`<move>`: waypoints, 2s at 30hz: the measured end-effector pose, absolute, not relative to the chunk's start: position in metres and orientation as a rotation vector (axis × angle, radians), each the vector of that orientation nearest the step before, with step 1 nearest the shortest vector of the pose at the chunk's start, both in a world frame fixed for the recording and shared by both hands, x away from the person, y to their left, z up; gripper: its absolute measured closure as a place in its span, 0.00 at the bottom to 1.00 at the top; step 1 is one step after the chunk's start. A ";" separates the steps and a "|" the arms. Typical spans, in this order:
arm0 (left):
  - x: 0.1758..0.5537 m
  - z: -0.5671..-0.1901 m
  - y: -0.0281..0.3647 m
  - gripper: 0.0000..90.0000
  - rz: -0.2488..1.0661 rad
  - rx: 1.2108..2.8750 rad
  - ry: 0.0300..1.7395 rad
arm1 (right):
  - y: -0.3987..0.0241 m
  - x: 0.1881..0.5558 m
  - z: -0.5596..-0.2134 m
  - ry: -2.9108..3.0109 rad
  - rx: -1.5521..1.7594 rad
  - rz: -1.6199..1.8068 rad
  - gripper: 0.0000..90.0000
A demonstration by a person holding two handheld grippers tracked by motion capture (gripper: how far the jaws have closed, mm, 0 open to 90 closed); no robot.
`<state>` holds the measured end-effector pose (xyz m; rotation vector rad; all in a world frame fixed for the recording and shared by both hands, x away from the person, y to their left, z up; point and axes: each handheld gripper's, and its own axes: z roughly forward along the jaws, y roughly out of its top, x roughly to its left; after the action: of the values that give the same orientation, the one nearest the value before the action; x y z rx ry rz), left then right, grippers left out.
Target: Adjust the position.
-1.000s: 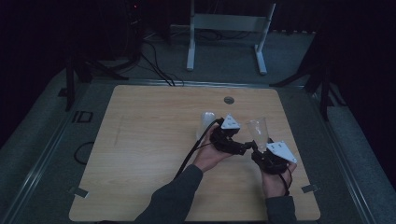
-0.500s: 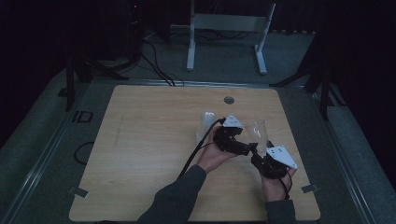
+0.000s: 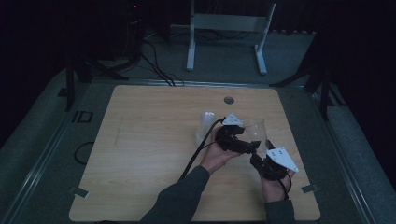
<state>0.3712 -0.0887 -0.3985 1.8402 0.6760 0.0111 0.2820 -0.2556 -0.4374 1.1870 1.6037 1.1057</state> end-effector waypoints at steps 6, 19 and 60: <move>0.372 -0.395 -0.092 0.18 -0.041 1.767 0.688 | -0.255 0.281 -0.437 1.605 1.168 1.132 0.46; 0.379 -0.396 -0.090 0.25 -0.087 1.661 0.742 | -0.256 0.283 -0.436 1.624 1.161 1.151 0.46; 0.351 -0.384 -0.097 0.28 0.240 1.773 0.605 | -0.263 0.298 -0.430 1.857 1.108 1.231 0.45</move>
<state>0.3506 -0.0966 -0.3838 1.7735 0.6046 0.2401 0.2977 -0.2626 -0.4302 1.1083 1.8567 1.2315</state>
